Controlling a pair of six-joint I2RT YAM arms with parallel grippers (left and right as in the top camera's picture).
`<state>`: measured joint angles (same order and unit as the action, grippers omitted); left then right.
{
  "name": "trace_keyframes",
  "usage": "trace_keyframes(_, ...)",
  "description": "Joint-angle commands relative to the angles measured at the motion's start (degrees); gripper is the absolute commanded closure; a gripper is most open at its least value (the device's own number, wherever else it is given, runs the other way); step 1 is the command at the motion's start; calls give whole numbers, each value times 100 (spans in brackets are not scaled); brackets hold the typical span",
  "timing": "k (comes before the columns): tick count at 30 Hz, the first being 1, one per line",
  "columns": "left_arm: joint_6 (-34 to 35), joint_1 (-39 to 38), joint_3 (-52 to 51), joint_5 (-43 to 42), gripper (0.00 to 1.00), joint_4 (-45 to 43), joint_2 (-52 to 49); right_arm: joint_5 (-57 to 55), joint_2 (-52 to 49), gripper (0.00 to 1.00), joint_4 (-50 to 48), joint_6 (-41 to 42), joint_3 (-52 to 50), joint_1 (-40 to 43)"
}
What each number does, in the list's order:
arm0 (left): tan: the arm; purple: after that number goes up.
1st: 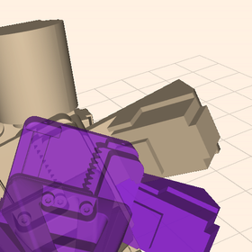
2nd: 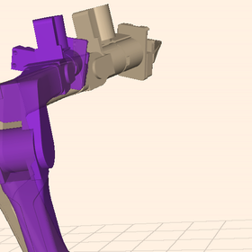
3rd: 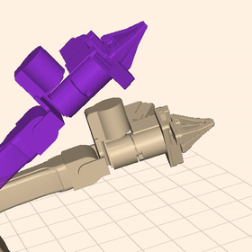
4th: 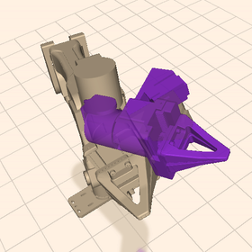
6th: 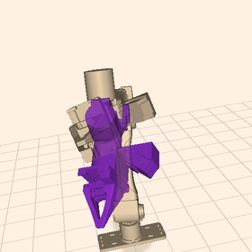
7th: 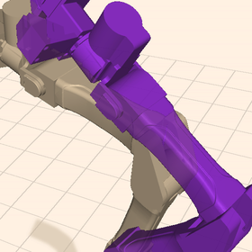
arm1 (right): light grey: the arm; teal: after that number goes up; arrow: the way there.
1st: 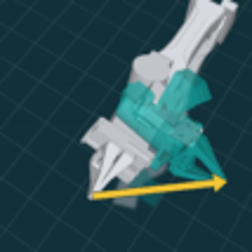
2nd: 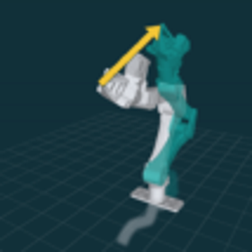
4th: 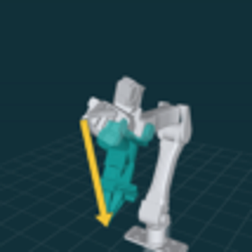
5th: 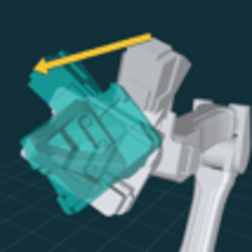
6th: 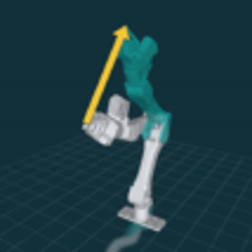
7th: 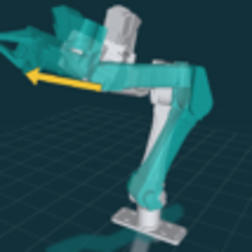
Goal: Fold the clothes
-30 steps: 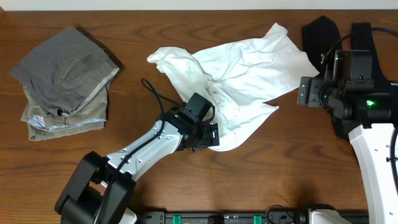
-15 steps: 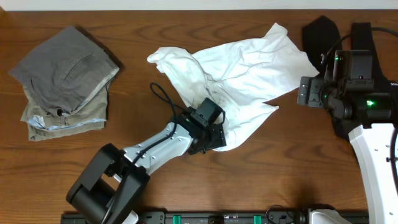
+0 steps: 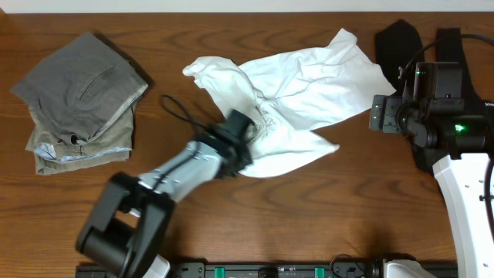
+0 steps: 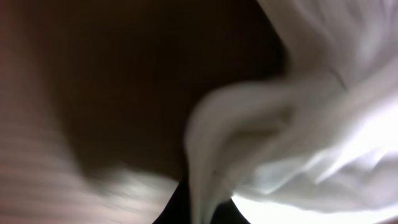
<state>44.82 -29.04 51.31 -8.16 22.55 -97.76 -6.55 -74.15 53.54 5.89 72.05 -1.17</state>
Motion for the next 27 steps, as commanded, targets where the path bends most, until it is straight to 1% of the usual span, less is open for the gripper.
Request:
trace_keyframes(1, -789, 754, -17, 442, 94, 0, 437, -94, 63, 7, 9, 2, 37, 42)
trace_keyframes(2, -892, 1021, -2, 437, 94, -44, 516, -94, 63, 7, 9, 2, 37, 42)
trace_keyframes(6, -903, 1803, 9, 391, 94, -79, 680, -94, 63, 7, 9, 4, 37, 42)
trace_keyframes(7, -905, 1952, 9, 247, 79, -76, 680, -94, 63, 7, 11, 4, 37, 42)
trace_keyframes(8, -905, 2068, 9, -50, 58, -48, 680, -94, 63, 7, 11, 2, 37, 42)
trace_keyframes(9, -905, 2122, 9, -334, 47, -15, 680, -94, 63, 7, 11, 4, 37, 42)
trace_keyframes(10, -905, 2162, 9, -782, 39, 68, 680, -94, 63, 7, 11, 4, 37, 42)
trace_keyframes(12, -903, 2127, 9, -1281, 27, 260, 680, -94, 63, 7, 9, 4, 37, 42)
trace_keyframes(14, -905, 1996, 7, -1408, 18, 584, 680, -94, 63, 7, 4, 2, 37, 42)
trace_keyframes(16, -903, 1862, 7, -1222, 16, 874, 680, -94, 63, 7, 4, 2, 37, 42)
trace_keyframes(20, -898, 1716, 7, -409, 16, 1397, 680, -94, 63, 7, 13, 2, 37, 42)
trace_keyframes(23, -756, 1718, 4, -245, 16, 1722, 680, -94, 63, 7, 28, 2, 37, 42)
trace_keyframes(27, -505, 1716, -24, -92, 15, 1698, 678, -94, 63, 7, 22, 2, 37, 42)
